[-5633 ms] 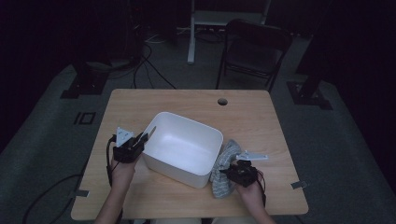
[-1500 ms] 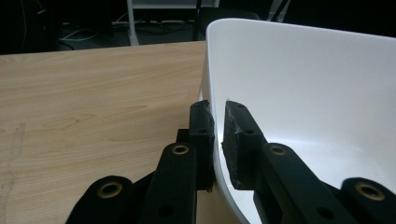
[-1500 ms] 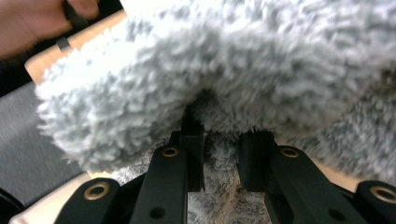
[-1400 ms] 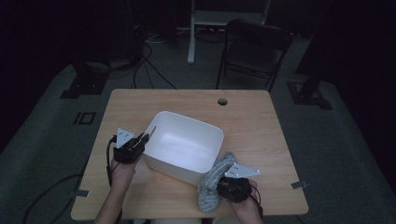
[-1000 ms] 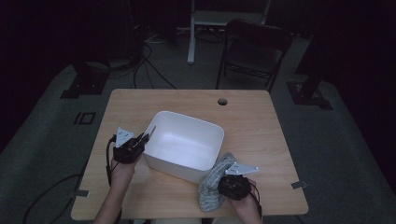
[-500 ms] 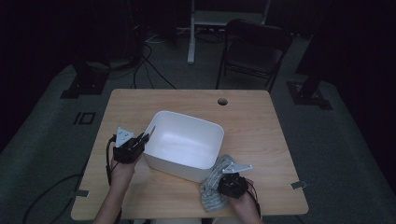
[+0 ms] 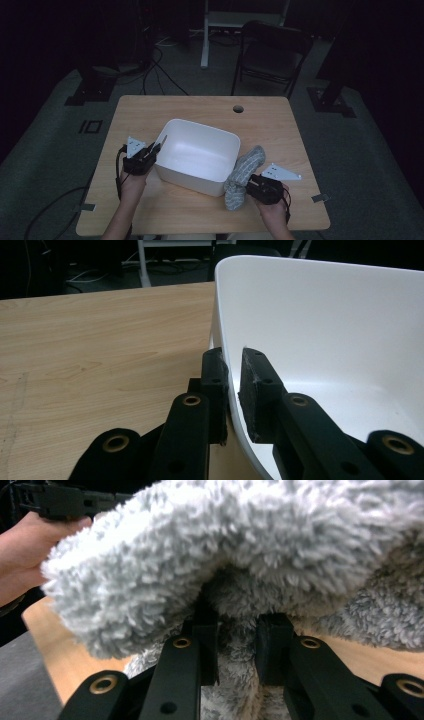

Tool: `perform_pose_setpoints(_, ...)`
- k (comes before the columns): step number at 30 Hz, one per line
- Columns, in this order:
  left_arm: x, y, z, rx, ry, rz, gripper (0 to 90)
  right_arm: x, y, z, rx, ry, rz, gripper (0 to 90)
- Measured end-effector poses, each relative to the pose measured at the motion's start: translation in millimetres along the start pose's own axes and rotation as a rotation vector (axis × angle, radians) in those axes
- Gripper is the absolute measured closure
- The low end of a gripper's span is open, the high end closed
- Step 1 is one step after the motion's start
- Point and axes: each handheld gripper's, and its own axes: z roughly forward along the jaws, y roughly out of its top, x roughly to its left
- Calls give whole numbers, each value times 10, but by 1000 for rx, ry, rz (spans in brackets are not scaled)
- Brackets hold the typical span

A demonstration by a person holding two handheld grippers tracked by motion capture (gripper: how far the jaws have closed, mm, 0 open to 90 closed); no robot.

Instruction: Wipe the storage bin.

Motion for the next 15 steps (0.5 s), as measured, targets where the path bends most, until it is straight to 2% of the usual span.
perform_pose_setpoints(2,8,-1,2,-1,-10,1,807,-10,-26,86,39,-24,-4,752)
perform_pose_setpoints(6,3,-6,7,-5,-11,1,804,-84,-165,242,112,-53,30,758)
perform_pose_setpoints(8,-4,-4,10,-3,-6,5,801,-120,-228,301,129,-56,53,759)
perform_pose_setpoints(15,-9,-6,12,-3,-3,0,801,-168,-291,381,166,-73,56,760)
